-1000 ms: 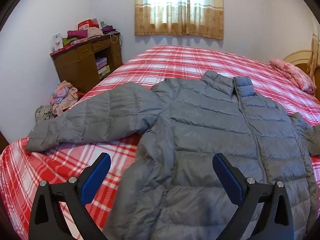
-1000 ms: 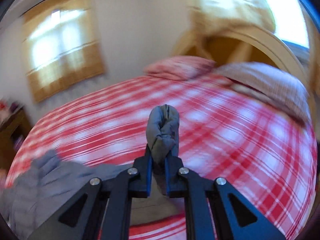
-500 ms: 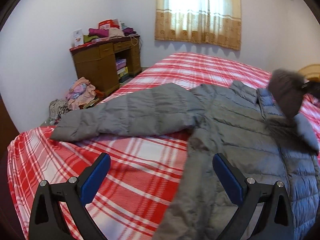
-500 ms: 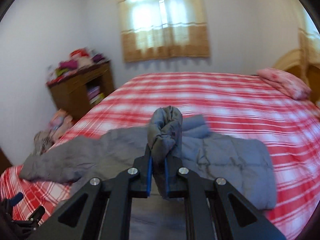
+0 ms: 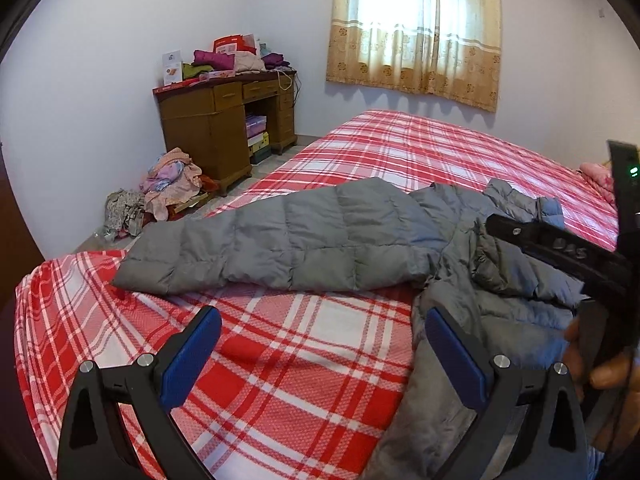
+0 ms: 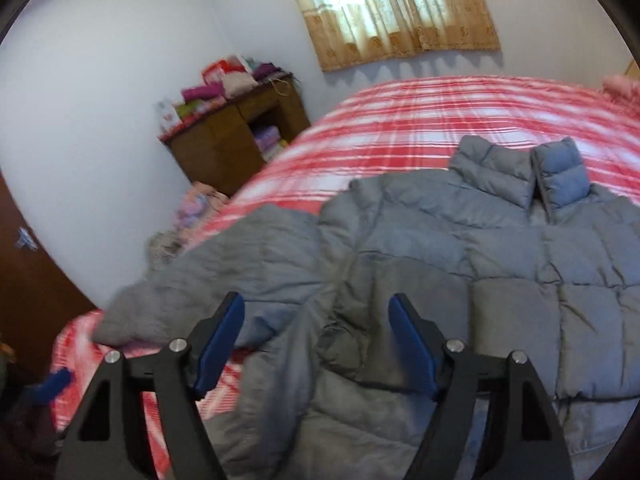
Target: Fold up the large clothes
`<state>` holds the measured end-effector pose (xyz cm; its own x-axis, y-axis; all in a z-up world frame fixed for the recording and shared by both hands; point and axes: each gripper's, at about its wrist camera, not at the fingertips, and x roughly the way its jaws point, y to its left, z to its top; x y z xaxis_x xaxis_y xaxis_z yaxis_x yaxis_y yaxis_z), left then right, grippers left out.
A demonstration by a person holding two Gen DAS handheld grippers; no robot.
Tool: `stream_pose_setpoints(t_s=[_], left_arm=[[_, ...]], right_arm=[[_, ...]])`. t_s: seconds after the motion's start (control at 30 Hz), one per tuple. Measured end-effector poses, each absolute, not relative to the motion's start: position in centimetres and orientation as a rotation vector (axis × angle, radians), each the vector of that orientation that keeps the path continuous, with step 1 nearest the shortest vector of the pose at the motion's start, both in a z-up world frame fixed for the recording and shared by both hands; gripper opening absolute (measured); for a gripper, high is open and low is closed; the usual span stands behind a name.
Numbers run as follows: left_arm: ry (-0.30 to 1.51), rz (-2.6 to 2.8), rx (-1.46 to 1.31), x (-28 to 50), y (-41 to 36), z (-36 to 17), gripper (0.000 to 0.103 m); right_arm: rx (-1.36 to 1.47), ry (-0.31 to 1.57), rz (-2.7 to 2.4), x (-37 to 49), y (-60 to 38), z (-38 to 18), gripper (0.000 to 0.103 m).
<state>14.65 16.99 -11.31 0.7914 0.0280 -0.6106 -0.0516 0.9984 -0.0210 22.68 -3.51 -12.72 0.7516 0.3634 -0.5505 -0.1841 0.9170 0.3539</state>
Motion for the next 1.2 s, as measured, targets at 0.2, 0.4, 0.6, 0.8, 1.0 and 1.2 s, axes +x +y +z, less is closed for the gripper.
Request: stream_pose_setpoints(t_s=[0.2, 0.4, 0.6, 0.8, 1.0, 1.2], left_arm=[[0.661, -0.009, -0.006, 16.1, 14.4, -10.2, 0.102], [0.628, -0.103, 0.051, 18.6, 9.5, -8.5, 0.102], [0.671, -0.176, 0.061, 23.2, 3.8, -8.9, 0.102], [0.687, -0.089, 0.081, 27.1, 1.0, -10.5, 0.102], [0.728, -0.012, 0.136, 28.8, -0.7, -13.9, 0.102], [0.773, 0.027, 0.157, 29.8, -0.6, -17.5, 0.102]], right_arm=[[0.25, 0.623, 0.167, 18.9, -10.6, -9.8, 0.035], [0.147, 0.623, -0.168, 14.7, -21.7, -10.0, 0.035], [0.241, 0.662, -0.315, 13.5, -28.2, -10.9, 0.035], [0.35, 0.678, -0.335, 15.8, -29.4, -12.4, 0.035], [0.366, 0.733, -0.333, 16.5, -29.7, -16.0, 0.035], [0.372, 0.761, -0.331, 16.6, -30.1, -18.2, 0.035]])
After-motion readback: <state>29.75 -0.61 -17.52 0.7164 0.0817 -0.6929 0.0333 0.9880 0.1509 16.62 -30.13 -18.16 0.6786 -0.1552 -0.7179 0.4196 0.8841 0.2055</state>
